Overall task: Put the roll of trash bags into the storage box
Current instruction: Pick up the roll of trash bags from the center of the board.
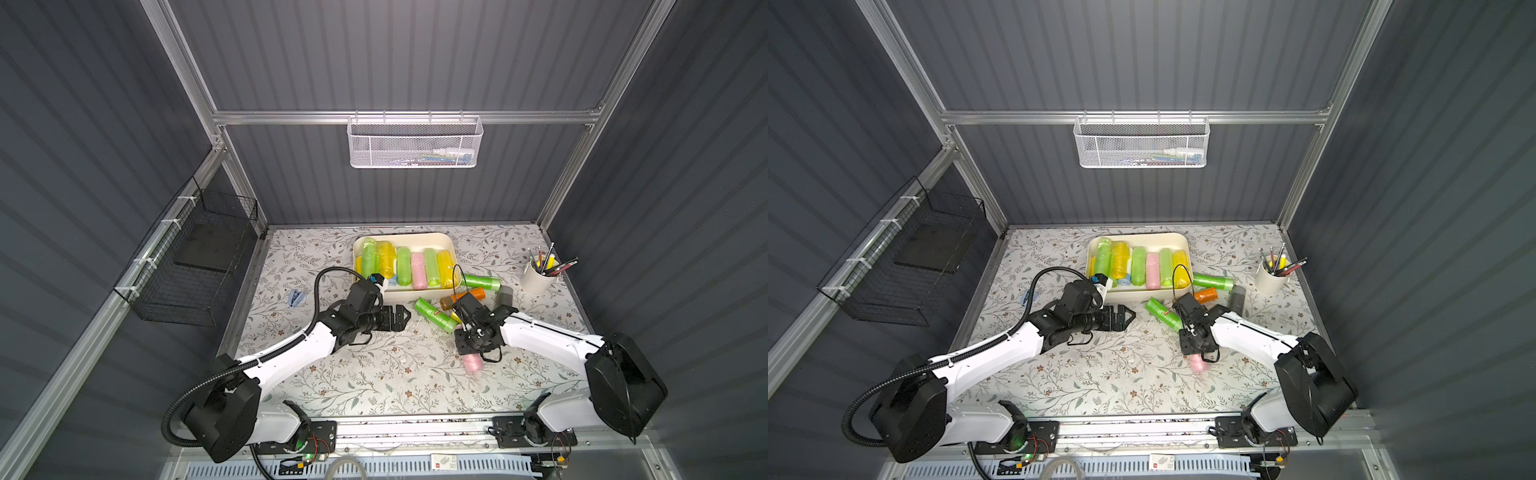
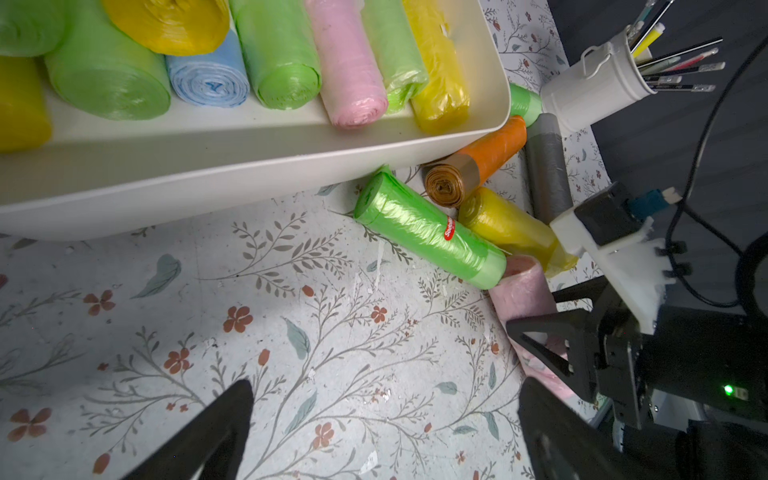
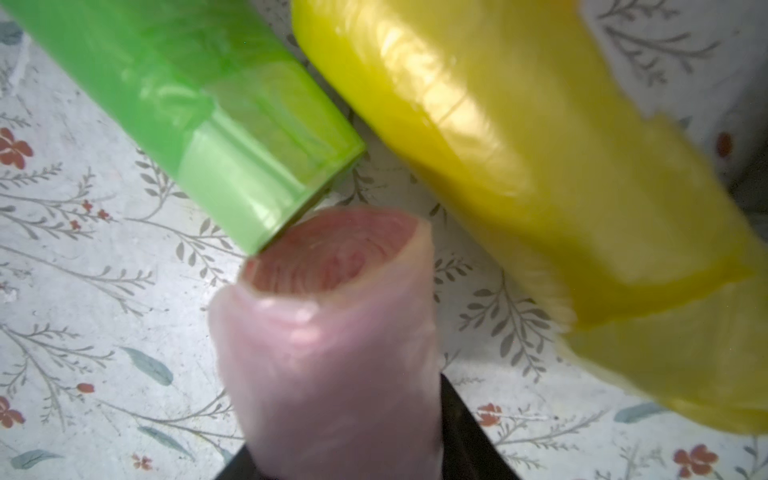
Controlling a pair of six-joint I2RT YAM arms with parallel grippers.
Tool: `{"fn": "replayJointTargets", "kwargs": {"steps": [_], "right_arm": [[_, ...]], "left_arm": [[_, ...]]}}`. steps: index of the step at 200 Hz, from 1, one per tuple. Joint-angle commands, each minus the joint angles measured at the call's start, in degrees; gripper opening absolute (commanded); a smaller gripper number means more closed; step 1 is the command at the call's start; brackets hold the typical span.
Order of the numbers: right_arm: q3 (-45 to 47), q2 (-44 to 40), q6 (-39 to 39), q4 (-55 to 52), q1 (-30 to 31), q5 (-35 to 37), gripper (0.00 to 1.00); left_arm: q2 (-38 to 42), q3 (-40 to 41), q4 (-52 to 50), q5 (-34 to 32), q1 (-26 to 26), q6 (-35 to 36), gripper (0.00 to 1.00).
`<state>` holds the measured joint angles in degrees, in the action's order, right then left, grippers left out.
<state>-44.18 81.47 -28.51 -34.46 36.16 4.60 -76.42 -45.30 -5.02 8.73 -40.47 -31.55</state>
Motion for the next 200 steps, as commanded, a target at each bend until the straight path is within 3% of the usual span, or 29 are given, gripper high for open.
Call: {"fn": "replayJointTargets", "kwargs": {"steps": [1, 30, 60, 123, 200], "right_arm": [[0.2, -0.5, -1.8, 1.2, 0.2, -0.4, 0.46], [0.2, -0.4, -1.9, 2.2, 0.2, -0.6, 0.45], [-0.3, -0.7, -1.9, 2.6, 0.2, -1.3, 0.45], [-0.3, -0.6, -2.3, 4.7, 0.2, -4.2, 0.45], [-1.1, -4.1, -3.4, 4.9, 0.2, -5.7, 0.45]], "left_arm": [[1.3, 1.0, 4.2, 2.2, -0.1, -0.7, 1.00], [1.2, 1.3, 4.9, 2.0, -0.1, -0.5, 1.00], [1.6, 2.0, 3.6, -3.5, -0.1, -1.3, 1.00], [4.0, 4.0, 5.0, -7.9, -0.1, -2.4, 1.00], [4.1, 3.6, 5.3, -8.0, 0.0, -2.9, 1.00]]}}
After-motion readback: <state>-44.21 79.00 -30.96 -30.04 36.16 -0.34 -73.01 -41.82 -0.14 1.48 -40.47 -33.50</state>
